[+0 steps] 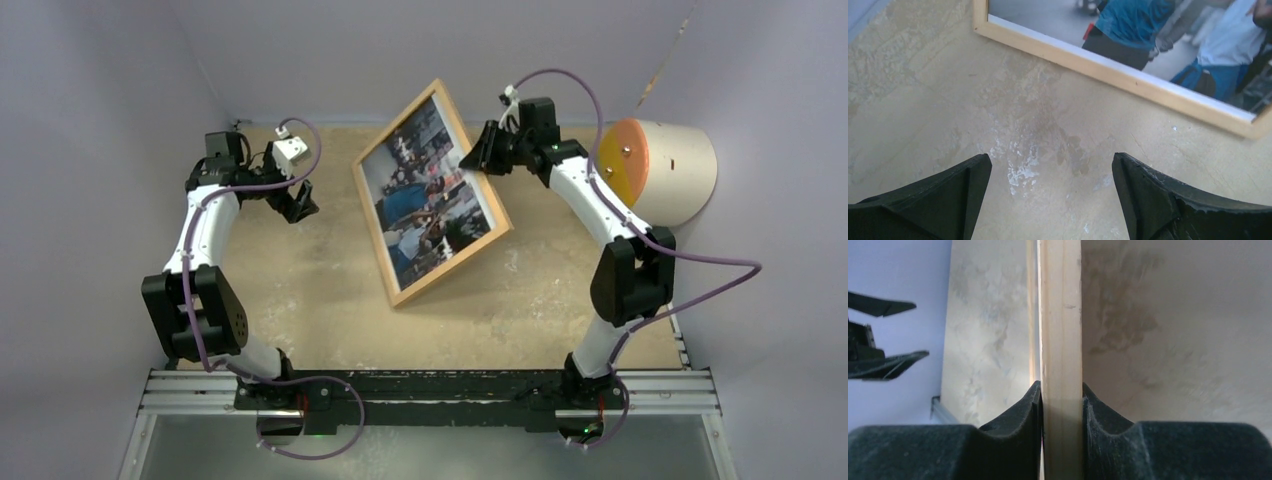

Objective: Put the photo into the frame
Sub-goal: Turn over the photo frame at the center of the board, then reset both arms

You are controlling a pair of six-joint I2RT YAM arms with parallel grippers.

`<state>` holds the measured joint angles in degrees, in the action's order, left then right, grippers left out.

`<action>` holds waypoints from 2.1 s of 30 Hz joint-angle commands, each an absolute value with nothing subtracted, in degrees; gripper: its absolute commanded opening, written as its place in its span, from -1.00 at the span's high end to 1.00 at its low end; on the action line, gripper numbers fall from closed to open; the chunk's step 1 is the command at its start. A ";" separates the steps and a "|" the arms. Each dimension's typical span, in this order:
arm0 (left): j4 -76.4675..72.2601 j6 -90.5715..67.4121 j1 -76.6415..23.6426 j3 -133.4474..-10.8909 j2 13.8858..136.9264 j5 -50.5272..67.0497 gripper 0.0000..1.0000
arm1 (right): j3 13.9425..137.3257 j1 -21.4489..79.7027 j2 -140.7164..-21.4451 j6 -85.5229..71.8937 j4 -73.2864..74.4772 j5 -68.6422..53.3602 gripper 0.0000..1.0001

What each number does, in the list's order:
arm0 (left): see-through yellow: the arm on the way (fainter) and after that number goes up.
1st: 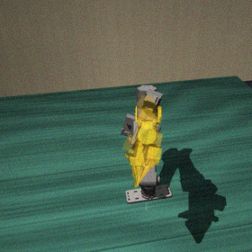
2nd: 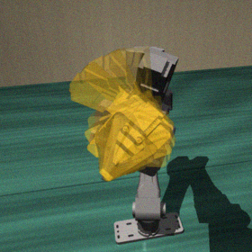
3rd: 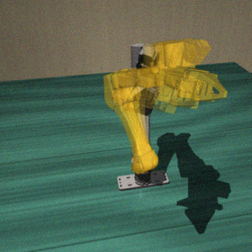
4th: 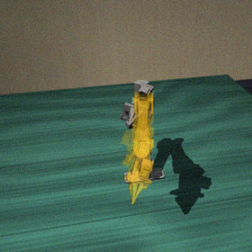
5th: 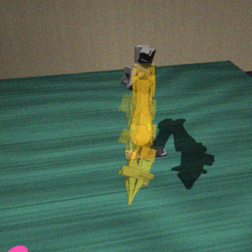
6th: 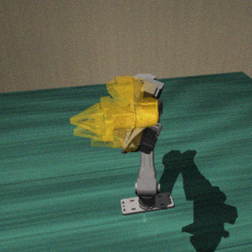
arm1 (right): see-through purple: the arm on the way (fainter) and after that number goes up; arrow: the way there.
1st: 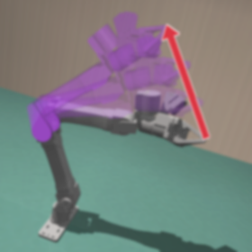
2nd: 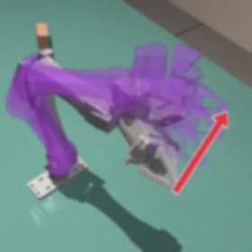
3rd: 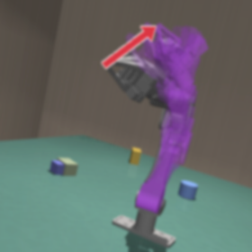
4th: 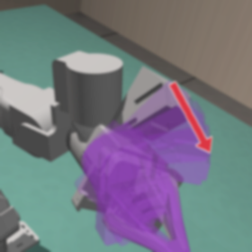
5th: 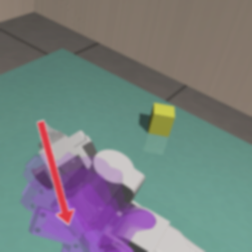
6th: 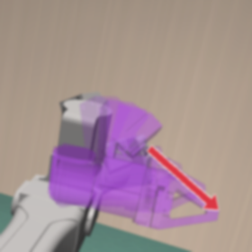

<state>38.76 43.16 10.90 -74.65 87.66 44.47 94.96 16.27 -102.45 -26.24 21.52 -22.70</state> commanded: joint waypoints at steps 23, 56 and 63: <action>39.51 46.83 11.51 -64.78 92.54 34.97 -1.00 | 41.44 16.18 -97.78 -47.82 -28.76 -31.08 0.47; -20.75 11.10 11.33 -39.85 90.62 27.39 -1.00 | 25.32 15.37 -72.81 -18.86 -38.55 45.91 -0.98; -48.57 7.33 10.84 -26.06 89.80 26.18 -1.00 | 13.51 14.35 -75.67 -13.40 -62.81 42.56 -0.98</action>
